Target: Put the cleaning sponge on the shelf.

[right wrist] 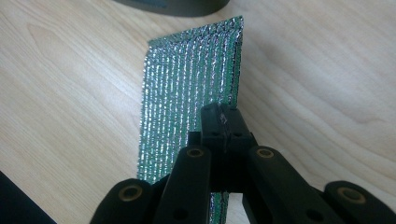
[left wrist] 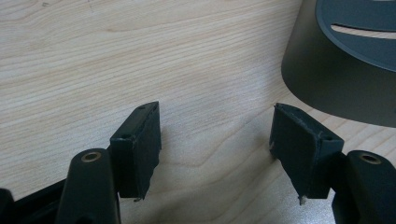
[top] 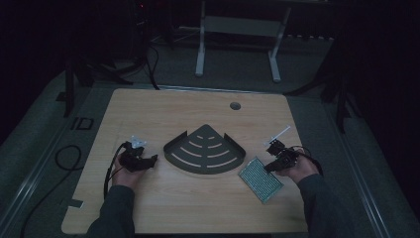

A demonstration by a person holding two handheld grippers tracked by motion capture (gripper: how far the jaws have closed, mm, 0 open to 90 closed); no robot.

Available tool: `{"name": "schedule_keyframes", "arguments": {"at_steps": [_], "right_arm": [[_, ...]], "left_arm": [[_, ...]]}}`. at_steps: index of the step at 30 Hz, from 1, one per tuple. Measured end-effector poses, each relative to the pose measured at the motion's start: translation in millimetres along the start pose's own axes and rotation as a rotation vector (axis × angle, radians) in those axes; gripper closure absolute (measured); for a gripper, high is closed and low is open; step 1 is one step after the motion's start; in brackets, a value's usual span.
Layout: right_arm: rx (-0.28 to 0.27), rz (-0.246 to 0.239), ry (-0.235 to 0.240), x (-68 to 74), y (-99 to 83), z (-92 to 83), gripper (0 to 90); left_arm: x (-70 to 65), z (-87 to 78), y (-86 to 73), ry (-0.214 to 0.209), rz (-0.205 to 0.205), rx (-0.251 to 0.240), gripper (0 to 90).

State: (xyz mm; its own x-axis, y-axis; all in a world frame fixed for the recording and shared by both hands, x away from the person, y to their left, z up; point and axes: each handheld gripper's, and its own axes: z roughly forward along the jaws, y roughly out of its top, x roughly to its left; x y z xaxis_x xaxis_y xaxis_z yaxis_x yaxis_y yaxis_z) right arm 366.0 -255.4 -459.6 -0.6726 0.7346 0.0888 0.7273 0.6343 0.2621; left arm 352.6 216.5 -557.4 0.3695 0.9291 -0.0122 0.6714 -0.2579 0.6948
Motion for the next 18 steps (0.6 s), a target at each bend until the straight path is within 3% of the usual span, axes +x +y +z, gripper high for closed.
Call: {"name": "schedule_keyframes", "arguments": {"at_steps": [18], "right_arm": [[-0.016, -0.002, -0.005, -4.3, 10.5, -18.7, 90.0]], "left_arm": [[-0.2, 0.1, 0.0, -0.001, -0.001, -0.001, 34.6]]}}
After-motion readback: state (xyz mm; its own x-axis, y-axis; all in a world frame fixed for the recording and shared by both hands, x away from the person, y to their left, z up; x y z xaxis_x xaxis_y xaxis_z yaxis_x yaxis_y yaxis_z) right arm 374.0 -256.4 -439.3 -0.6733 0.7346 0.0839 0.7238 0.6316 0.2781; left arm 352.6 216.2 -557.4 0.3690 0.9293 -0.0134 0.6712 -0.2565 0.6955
